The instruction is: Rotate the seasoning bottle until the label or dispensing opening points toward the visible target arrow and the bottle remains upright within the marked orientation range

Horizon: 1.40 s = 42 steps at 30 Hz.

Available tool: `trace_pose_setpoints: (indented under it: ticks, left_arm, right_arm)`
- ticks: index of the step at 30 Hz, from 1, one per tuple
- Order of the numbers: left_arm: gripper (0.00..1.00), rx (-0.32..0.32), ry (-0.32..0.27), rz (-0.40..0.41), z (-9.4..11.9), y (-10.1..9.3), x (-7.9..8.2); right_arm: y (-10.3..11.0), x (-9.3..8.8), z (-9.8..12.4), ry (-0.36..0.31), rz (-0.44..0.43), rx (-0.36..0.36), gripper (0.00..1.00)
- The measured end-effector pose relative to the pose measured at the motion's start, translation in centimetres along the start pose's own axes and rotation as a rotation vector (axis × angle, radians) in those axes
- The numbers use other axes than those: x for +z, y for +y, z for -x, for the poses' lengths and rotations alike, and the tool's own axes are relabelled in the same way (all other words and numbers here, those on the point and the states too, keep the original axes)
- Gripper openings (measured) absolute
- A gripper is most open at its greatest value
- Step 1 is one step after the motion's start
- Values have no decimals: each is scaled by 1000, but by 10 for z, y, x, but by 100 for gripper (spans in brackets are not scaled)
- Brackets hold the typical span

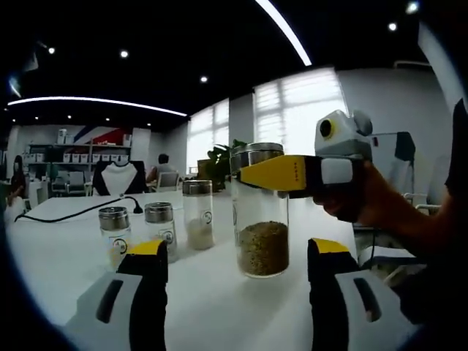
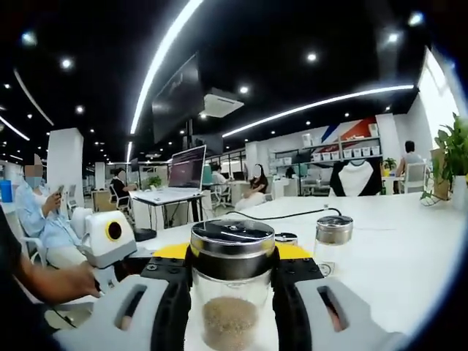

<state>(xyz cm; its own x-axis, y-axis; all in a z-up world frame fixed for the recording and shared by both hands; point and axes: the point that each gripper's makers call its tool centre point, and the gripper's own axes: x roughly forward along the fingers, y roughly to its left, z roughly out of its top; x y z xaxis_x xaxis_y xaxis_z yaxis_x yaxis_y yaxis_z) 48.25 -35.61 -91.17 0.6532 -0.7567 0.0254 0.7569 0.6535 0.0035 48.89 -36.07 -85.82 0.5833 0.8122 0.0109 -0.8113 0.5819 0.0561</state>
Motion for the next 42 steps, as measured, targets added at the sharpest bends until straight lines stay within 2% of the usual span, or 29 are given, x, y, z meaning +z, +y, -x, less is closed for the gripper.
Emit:
trace_pose_setpoints:
  ticks: [7,11,15,20,27,31,33,37,40,42]
  left_arm:
    - [70,-31,-6,3,-1,-8,0]
    - [64,-60,-18,23,-2,-15,1]
    - [60,-102,-19,16,-4,-25,1]
    - [50,-172,5,57,-7,-39,-5]
    - [50,-212,22,58,-7,-47,-11]
    - [50,-248,21,51,-7,-56,-10]
    - [52,-244,13,39,-8,-58,-9]
    - [49,-242,21,36,-8,-59,-11]
    - [49,-235,35,45,-8,-59,-12]
    - [48,-208,47,45,-9,-57,-13]
  right_arm:
    - [28,2,0,-47,44,122,39]
    - [37,2,5,-64,36,183,39]
    - [44,3,7,-72,49,228,39]
    - [51,-2,9,-57,72,277,39]
    - [62,-7,9,-60,64,335,39]
    - [69,-1,14,-95,33,383,39]
    - [70,0,15,-108,12,399,39]
    - [67,-3,16,-114,-10,414,39]
    - [66,-4,17,-120,-34,410,39]
    - [64,-4,16,-118,-45,399,39]
